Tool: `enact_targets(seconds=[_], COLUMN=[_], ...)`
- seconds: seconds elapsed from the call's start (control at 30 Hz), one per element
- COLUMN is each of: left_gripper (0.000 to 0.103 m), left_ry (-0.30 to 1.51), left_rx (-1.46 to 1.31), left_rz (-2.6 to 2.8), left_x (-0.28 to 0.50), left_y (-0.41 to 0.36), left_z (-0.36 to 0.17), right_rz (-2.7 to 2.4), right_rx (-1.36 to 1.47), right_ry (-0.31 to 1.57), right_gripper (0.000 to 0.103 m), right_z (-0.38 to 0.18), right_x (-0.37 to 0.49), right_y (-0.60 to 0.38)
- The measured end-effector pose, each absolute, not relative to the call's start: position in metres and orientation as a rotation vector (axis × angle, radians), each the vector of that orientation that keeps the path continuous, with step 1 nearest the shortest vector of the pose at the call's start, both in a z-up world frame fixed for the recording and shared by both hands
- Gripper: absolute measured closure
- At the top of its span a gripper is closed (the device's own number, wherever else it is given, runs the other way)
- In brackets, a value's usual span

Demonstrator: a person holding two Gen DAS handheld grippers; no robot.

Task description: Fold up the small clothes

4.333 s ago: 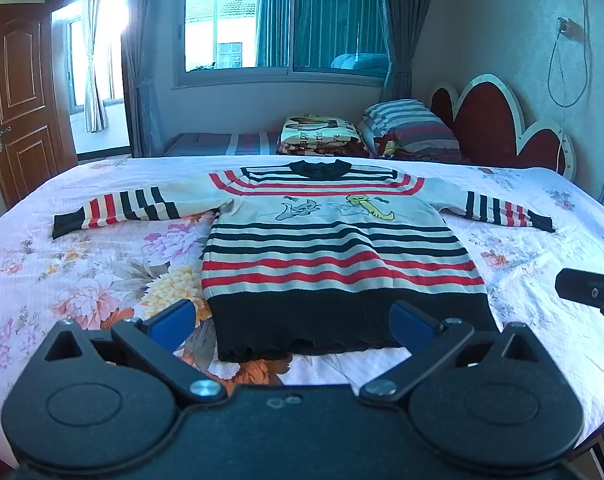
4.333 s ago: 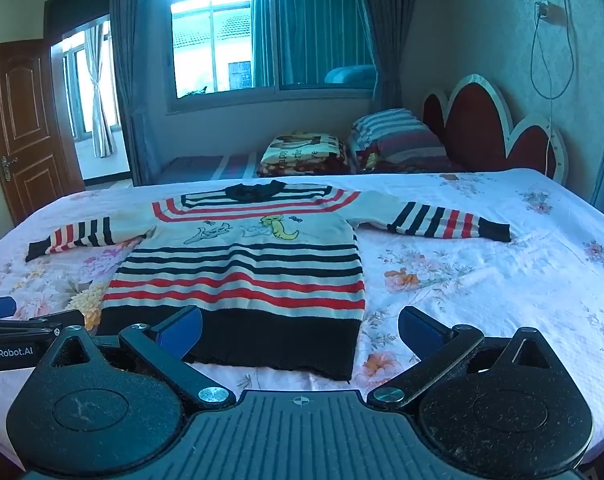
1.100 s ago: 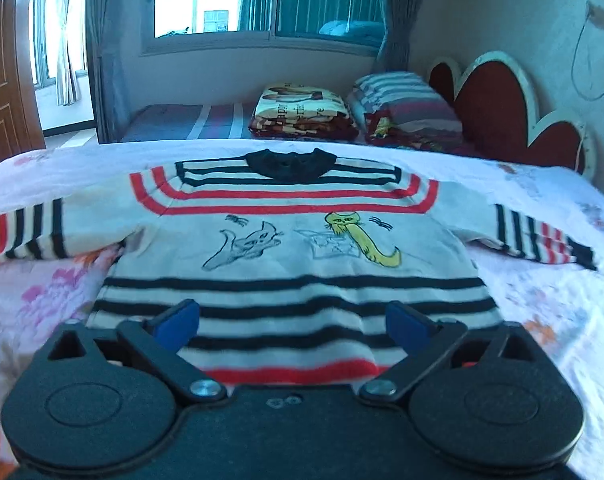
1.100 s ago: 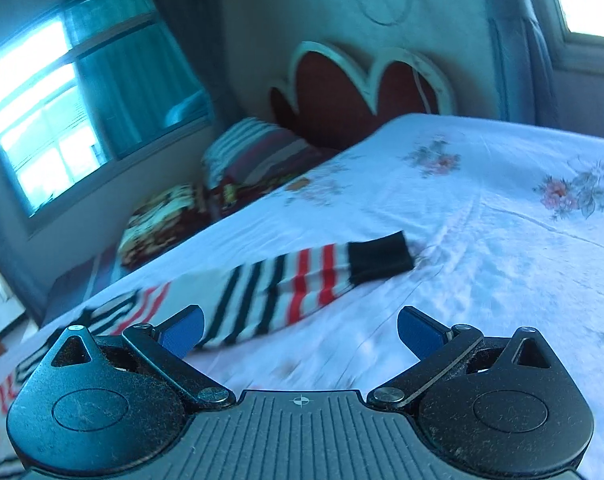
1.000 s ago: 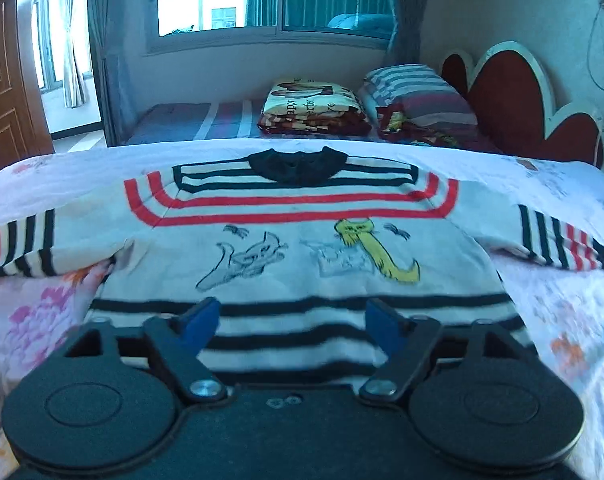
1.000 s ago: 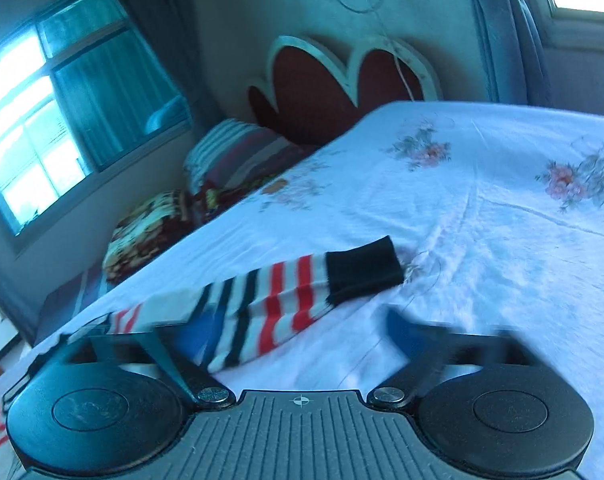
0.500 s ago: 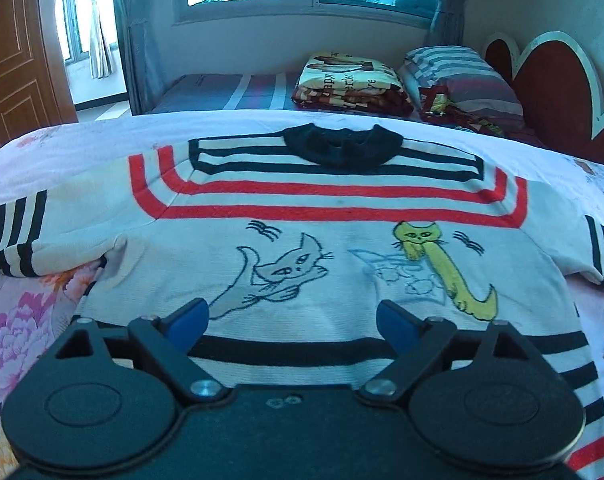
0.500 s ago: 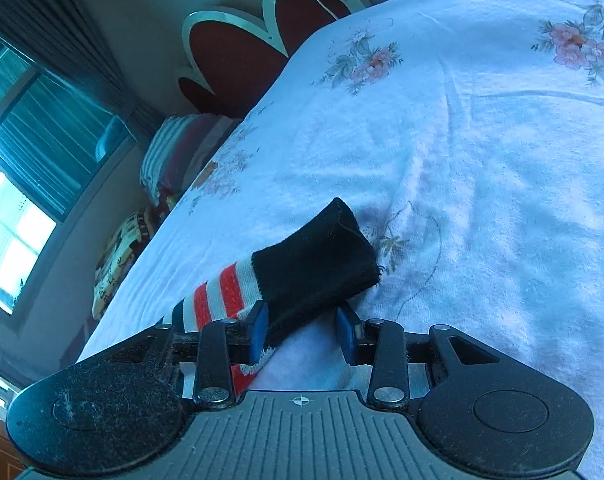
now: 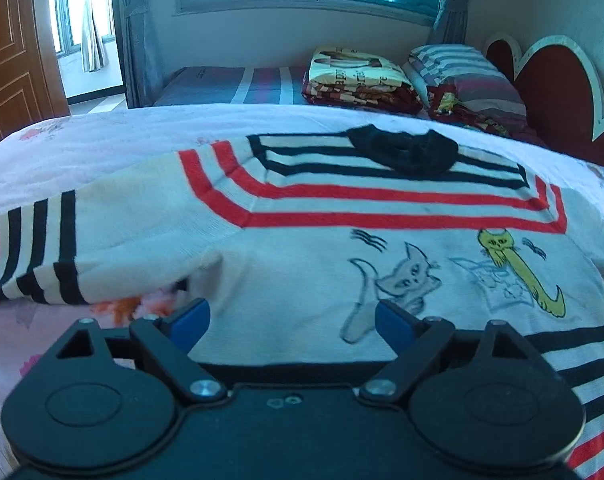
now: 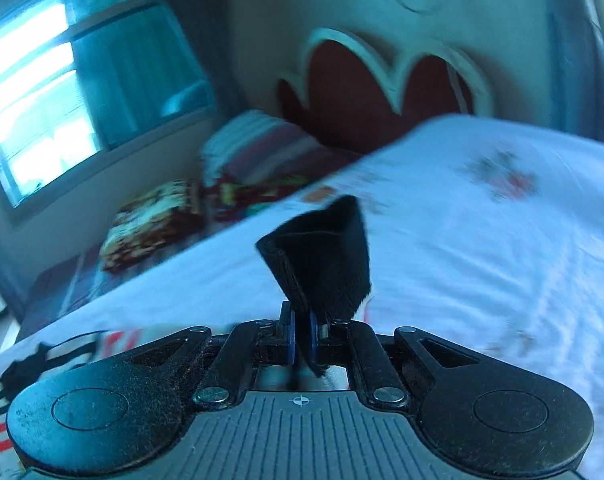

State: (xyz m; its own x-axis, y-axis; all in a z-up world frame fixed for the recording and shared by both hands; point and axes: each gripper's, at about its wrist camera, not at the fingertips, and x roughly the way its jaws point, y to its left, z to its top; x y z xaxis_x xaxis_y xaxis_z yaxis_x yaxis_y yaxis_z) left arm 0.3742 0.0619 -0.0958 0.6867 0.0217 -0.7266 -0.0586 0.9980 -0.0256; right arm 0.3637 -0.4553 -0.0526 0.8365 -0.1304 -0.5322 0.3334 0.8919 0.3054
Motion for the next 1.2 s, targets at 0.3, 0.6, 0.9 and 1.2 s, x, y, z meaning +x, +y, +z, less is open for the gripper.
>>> enact_targets(seconds=[0.3, 0.6, 0.9, 1.2], left_gripper=[0.021, 0.034, 0.030, 0.047], left_ry=[0.800, 0.828, 0.821, 0.927], left_rx=[-0.078, -0.115, -0.211, -0.511], left_rz=[0.059, 0.071, -0.134, -0.405], left_x=[0.384, 0.380, 0.408, 0.477], left_y=[0.137, 0.179, 0.134, 0.025], left_z=[-0.089, -0.094, -0.093, -0.128], right_rz=[0.057, 0.226, 0.270, -0.006], right_rx=[0.302, 0.227, 0.189, 0.507], right_ry=[0.597, 0.761, 0.642, 0.580], right_gripper=[0.097, 0.096, 0.048, 0.048], right_z=[-0.066, -0.132, -0.116, -0.098], right_x=[0.402, 0.432, 0.400, 0.354], right_y=[-0.239, -0.118, -0.135, -0.267])
